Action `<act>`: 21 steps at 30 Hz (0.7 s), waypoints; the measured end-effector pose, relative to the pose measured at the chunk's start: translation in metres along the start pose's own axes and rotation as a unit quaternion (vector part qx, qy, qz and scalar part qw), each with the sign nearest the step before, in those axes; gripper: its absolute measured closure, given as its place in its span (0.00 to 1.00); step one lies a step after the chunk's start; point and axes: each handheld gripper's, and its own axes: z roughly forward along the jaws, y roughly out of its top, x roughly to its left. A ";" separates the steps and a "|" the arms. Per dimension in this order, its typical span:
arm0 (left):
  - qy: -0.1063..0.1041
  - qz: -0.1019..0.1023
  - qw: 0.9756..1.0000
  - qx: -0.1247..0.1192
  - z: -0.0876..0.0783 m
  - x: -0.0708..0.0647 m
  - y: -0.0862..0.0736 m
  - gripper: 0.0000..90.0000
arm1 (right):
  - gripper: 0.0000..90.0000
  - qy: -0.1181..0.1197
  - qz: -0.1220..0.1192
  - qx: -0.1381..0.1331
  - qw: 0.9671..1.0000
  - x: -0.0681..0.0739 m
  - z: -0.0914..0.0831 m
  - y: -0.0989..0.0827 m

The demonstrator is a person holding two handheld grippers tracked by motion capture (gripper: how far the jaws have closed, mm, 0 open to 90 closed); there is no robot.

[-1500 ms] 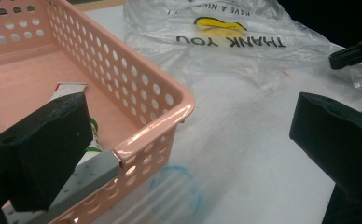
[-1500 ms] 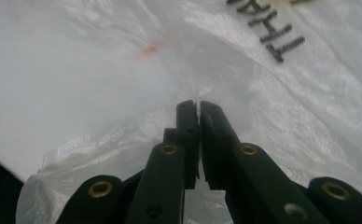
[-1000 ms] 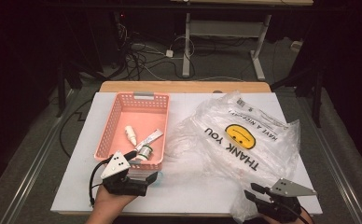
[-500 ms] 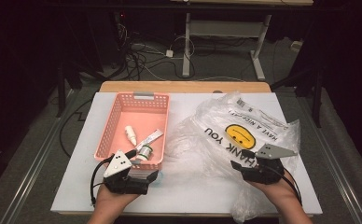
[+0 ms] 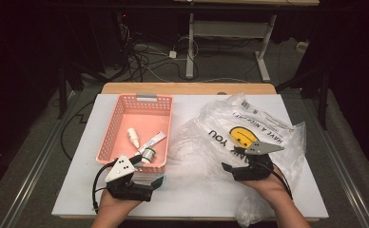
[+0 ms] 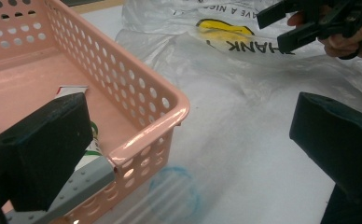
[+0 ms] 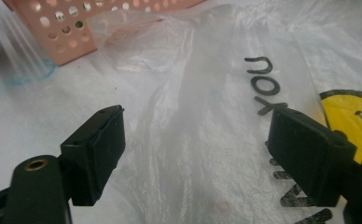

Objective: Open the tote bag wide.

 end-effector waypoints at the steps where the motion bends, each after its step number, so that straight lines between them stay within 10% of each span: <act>1: 0.001 0.000 1.000 0.001 0.000 0.000 0.000 0.00 | 0.21 0.002 -0.001 0.005 1.000 0.000 0.002 -0.001; 10: 0.005 -0.002 1.000 0.000 -0.002 0.003 -0.001 0.00 | 0.22 0.017 -0.015 0.049 0.999 0.006 0.007 -0.012; 21: 0.005 -0.006 1.000 0.002 -0.003 0.005 -0.002 0.00 | 0.47 0.002 -0.025 0.084 0.996 0.010 0.024 -0.020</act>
